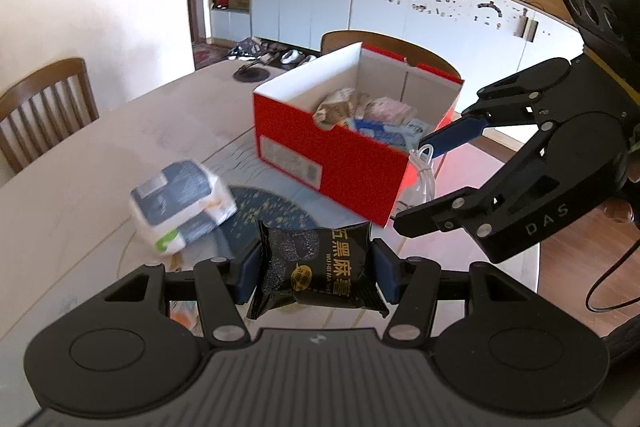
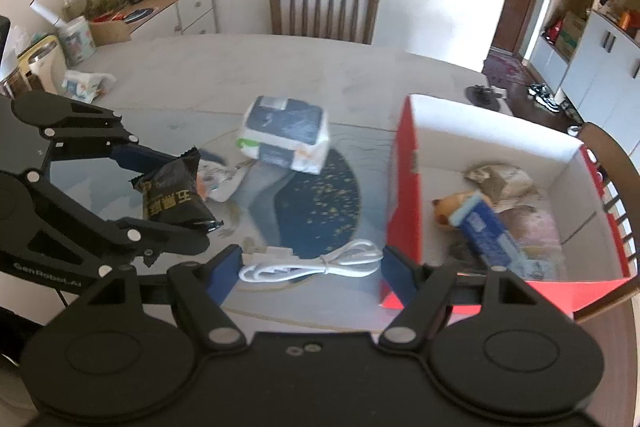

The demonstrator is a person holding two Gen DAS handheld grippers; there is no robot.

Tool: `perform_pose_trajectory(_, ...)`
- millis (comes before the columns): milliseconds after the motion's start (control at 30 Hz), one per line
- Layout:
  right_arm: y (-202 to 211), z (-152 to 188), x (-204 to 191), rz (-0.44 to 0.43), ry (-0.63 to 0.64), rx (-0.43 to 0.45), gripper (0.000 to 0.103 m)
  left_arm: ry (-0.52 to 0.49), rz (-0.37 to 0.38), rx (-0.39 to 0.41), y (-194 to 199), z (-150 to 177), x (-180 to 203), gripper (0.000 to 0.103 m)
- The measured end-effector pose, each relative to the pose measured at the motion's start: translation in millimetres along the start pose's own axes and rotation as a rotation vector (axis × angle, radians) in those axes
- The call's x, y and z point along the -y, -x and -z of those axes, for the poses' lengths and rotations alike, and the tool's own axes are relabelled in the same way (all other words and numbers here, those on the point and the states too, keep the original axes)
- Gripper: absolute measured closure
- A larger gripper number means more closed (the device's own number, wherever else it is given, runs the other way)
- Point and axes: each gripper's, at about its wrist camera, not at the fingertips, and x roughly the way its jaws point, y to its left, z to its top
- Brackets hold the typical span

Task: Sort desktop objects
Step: 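Lift and carry the black bag and white cable over the shoebox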

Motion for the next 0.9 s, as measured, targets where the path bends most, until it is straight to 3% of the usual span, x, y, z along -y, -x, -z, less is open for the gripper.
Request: perform_pose_trajectory(900,14,4,124,0.040,-0.043,0.041,0.028,-0.071,0.017,0.009,-71,-88,62,0.047)
